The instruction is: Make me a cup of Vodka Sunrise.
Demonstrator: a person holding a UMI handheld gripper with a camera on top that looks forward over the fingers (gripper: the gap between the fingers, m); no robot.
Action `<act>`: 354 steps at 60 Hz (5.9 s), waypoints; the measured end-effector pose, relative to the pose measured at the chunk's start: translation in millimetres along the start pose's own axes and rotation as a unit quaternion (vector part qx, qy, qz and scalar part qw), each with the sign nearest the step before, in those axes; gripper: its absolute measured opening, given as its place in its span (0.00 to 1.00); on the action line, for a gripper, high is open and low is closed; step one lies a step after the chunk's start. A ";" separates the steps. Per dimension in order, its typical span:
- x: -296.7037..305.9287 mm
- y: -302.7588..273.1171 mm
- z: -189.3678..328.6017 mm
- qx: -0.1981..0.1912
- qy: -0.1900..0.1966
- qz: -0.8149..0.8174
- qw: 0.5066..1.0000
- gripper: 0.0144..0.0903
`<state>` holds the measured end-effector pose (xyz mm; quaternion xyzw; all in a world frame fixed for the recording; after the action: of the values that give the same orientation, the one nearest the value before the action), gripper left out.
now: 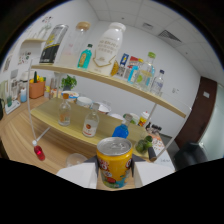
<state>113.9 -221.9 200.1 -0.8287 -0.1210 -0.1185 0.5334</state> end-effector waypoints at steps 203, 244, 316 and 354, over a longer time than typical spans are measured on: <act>70.1 40.9 -38.6 0.039 0.005 0.165 0.986 0.94; -108.5 40.7 -68.6 0.010 -0.052 0.180 0.982 0.95; -147.1 -92.8 108.3 0.034 -0.026 0.168 0.985 0.30; -160.6 -44.6 25.8 0.068 -0.044 0.194 0.978 0.28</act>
<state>-50.4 -192.3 175.5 -0.8026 0.0109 0.0319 0.5956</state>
